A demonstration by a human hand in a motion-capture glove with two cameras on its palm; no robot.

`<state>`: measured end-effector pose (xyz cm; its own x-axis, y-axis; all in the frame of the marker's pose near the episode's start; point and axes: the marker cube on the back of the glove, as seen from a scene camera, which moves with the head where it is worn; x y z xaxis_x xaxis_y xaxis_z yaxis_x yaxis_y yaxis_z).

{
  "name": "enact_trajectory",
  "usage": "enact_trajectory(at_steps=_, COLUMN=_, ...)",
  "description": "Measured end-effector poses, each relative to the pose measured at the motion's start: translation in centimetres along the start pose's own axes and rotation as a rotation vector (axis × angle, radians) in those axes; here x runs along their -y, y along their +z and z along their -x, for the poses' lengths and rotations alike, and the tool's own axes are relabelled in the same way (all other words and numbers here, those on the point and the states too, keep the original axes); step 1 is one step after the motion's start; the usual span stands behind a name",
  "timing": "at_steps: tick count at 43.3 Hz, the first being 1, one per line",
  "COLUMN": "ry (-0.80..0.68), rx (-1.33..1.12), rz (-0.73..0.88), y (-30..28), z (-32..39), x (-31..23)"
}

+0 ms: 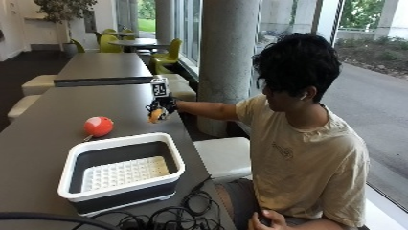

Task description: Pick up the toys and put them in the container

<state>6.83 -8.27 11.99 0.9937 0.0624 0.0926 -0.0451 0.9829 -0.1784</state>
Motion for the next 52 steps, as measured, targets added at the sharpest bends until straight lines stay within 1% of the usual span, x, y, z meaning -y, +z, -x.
enact_trajectory(at_steps=7, ry=-0.004, rx=0.008, rz=-0.027, y=-4.2, z=1.5, x=-1.8)
enact_trajectory(at_steps=10, ry=0.022, rx=0.017, rz=-0.046, y=-6.2, z=2.5, x=-2.6)
enact_trajectory(at_steps=13, ry=0.015, rx=0.075, rz=-0.090, y=-8.8, z=5.0, x=-3.2)
enact_trajectory(at_steps=17, ry=-0.028, rx=0.068, rz=-0.161, y=-12.1, z=7.8, x=-3.7)
enact_trajectory(at_steps=21, ry=-0.006, rx=0.081, rz=-0.217, y=-13.9, z=6.9, x=-4.4)
enact_trajectory(at_steps=22, ry=-0.018, rx=0.081, rz=-0.232, y=-14.4, z=6.7, x=-4.5)
enact_trajectory(at_steps=26, ry=-0.175, rx=0.011, rz=-0.277, y=-17.0, z=9.0, x=-3.9)
enact_trajectory(at_steps=34, ry=-0.267, rx=0.014, rz=-0.308, y=-21.6, z=17.1, x=-2.4)
enact_trajectory(at_steps=38, ry=-0.327, rx=0.019, rz=-0.302, y=-22.1, z=21.2, x=-1.1)
enact_trajectory(at_steps=44, ry=-0.413, rx=0.021, rz=-0.275, y=-21.2, z=26.4, x=1.5)
enact_trajectory(at_steps=52, ry=-0.418, rx=0.042, rz=-0.213, y=-19.2, z=30.4, x=4.2)
